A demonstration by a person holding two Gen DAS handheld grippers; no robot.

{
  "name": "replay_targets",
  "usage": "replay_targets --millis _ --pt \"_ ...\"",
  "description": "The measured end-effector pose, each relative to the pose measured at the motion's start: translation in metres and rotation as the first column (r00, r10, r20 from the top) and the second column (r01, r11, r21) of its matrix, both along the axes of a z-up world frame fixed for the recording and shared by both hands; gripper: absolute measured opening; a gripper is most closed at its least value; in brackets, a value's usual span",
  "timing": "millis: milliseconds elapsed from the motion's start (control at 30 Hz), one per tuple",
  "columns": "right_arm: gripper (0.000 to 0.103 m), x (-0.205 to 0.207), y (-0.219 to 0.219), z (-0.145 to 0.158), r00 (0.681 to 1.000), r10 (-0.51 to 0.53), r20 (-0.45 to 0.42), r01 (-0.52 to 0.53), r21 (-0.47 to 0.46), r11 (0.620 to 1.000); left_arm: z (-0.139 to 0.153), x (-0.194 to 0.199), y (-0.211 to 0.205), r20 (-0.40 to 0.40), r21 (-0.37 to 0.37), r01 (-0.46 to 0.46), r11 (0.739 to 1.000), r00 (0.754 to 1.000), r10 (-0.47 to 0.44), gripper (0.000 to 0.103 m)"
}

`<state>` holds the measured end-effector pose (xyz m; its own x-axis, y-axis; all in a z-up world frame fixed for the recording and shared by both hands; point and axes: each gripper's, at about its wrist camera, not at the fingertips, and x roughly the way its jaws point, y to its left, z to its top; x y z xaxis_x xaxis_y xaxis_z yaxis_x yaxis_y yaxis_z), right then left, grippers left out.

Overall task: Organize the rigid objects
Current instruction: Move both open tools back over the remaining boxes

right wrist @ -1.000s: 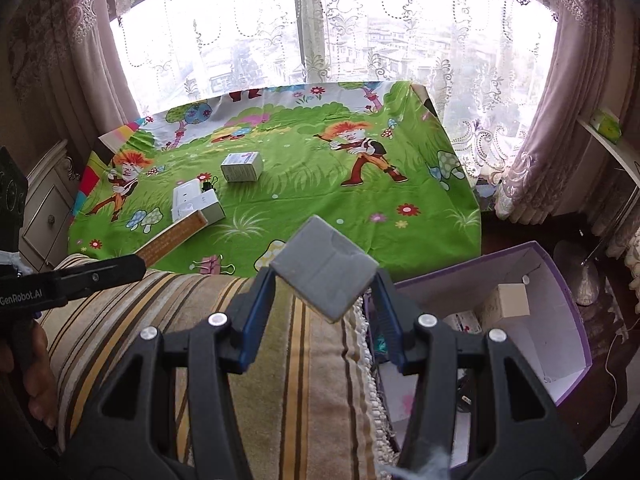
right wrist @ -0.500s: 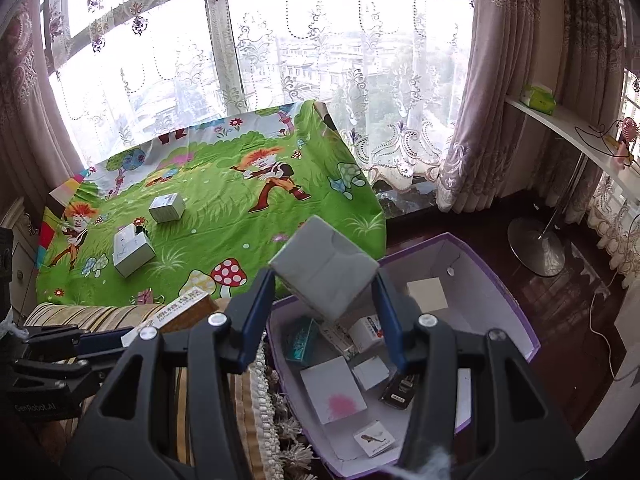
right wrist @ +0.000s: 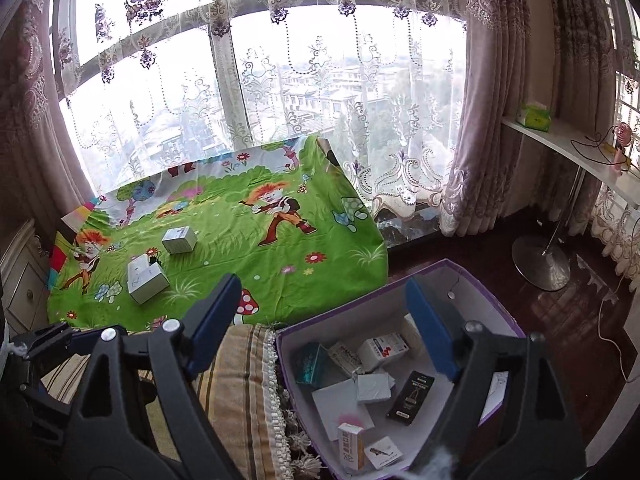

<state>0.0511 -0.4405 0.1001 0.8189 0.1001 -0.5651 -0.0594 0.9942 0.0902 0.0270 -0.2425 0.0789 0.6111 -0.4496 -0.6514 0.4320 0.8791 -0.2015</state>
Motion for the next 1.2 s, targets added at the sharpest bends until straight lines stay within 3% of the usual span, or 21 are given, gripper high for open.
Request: replay_targets --millis 133,233,333,400,833,967,1200 --pt "0.093 -0.004 0.015 0.008 0.999 0.030 0.033 -0.029 -0.036 0.999 0.012 -0.008 0.013 0.094 0.043 -0.033 0.999 0.995 0.029 0.071" --pt "0.096 -0.006 0.028 0.011 0.997 0.056 0.045 -0.053 -0.067 0.996 0.018 -0.010 0.027 0.156 0.129 -0.079 0.988 0.986 0.059 0.071" --pt "0.099 -0.008 0.040 0.014 0.996 0.069 0.060 -0.064 -0.089 0.994 0.018 -0.007 0.048 0.226 0.248 -0.193 0.949 0.964 0.137 0.073" --pt "0.102 -0.009 0.048 0.016 0.993 0.090 0.071 -0.083 -0.095 0.992 0.016 -0.002 0.068 0.229 0.272 -0.253 0.928 0.954 0.193 0.073" --pt "0.103 0.007 0.090 0.010 0.984 0.172 0.040 -0.164 -0.153 0.974 -0.001 0.027 0.184 0.079 0.163 -0.424 0.891 0.906 0.417 0.073" --pt "0.103 0.019 0.101 0.007 0.978 0.210 0.012 -0.205 -0.163 0.965 -0.010 0.046 0.213 0.014 0.160 -0.492 0.856 0.868 0.496 0.073" --pt "0.103 0.051 0.128 -0.001 0.960 0.278 -0.034 -0.280 -0.167 0.945 -0.028 0.089 0.259 -0.155 0.103 -0.563 0.820 0.805 0.573 0.073"
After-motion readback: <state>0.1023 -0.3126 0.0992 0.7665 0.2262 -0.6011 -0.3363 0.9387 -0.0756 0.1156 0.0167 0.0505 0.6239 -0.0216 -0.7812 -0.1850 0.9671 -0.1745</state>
